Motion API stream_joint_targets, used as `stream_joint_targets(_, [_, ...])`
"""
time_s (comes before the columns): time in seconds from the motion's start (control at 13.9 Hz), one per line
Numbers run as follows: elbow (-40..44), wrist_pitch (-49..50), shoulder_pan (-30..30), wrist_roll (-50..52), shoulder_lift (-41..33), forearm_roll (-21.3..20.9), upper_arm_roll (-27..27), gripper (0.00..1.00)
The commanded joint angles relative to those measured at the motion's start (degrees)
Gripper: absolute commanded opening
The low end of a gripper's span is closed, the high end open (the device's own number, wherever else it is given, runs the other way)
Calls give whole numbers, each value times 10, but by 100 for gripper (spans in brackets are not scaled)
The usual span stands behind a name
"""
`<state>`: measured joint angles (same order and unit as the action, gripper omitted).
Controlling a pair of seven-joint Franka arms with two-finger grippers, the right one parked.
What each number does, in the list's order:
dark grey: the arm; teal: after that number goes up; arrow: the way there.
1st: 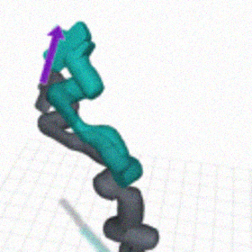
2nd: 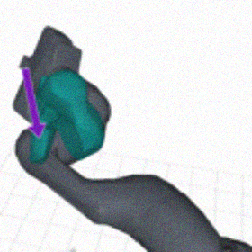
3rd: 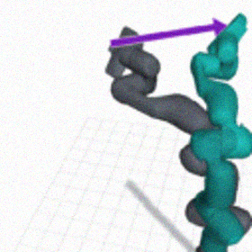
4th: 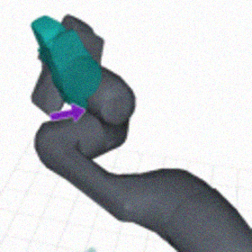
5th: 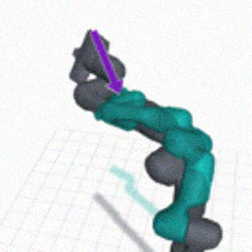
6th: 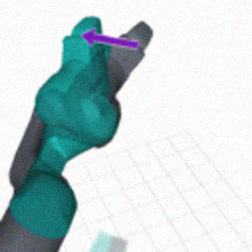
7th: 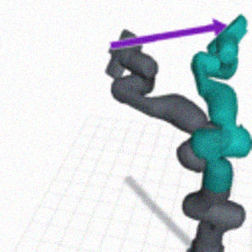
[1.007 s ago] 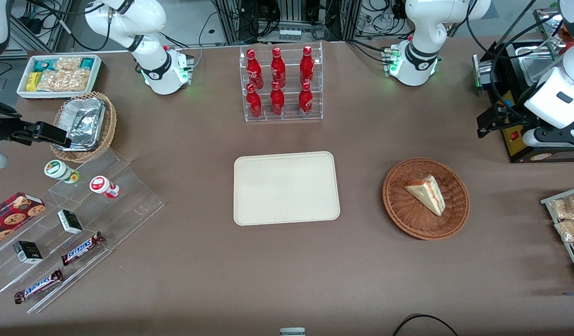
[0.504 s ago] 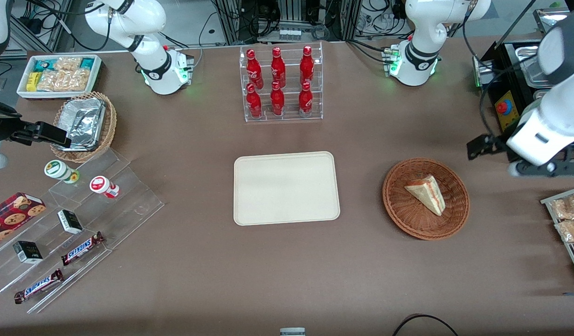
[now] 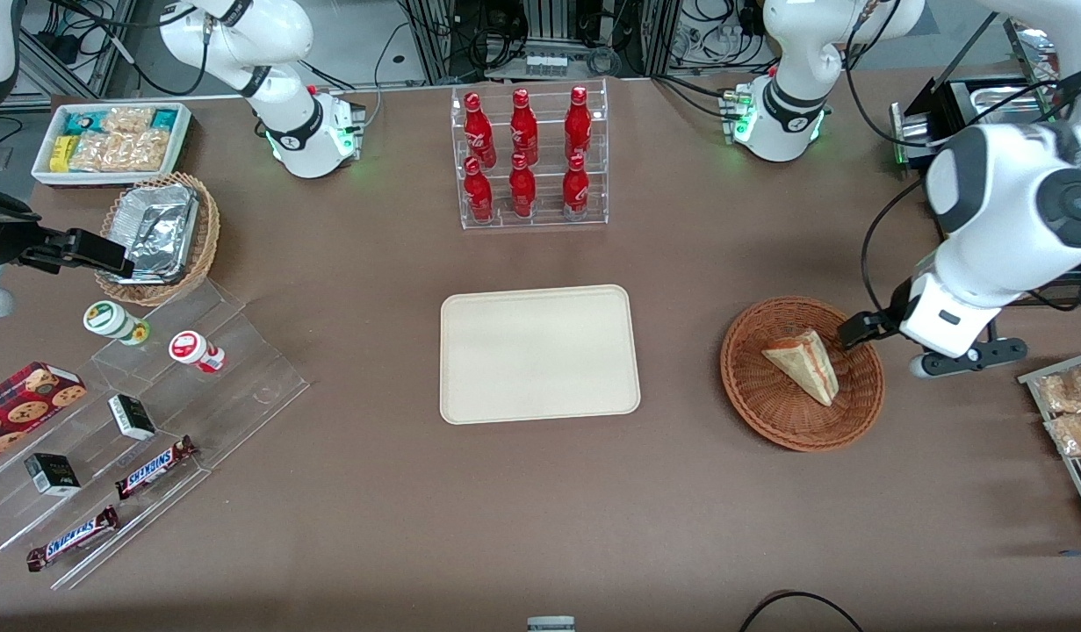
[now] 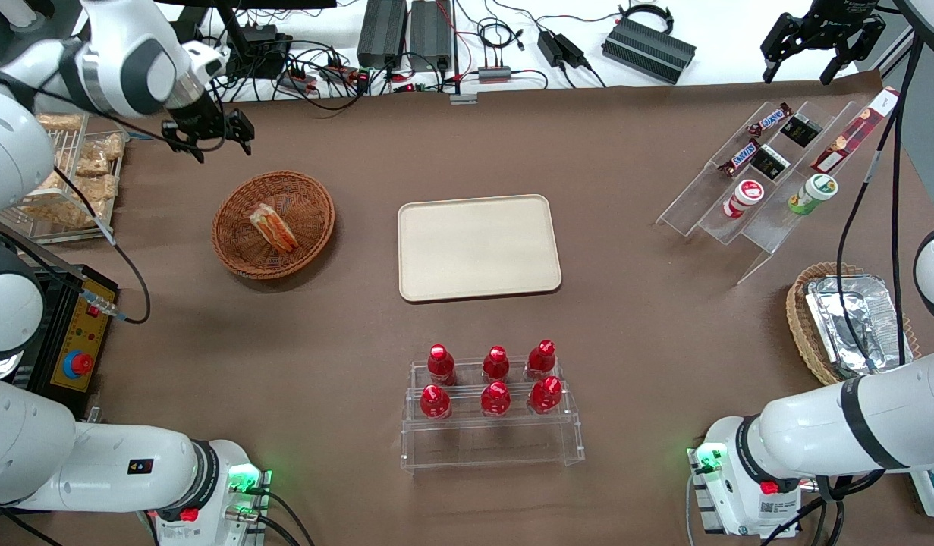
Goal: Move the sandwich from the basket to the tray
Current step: 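Move the left gripper from rest over the sandwich in the wicker basket, then lower the left gripper and close it on the wrapped sandwich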
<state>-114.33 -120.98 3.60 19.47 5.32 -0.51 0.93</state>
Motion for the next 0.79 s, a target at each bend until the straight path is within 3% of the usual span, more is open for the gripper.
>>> stream_joint_targets(0.0, [-96,-87,3,105,-33,-1,1,100])
stream_joint_targets(0.22, [-138,-158,6,199,-25,-2,3,100])
stream_joint_targets(0.72, [-184,-247,6,252,21,1,5,100])
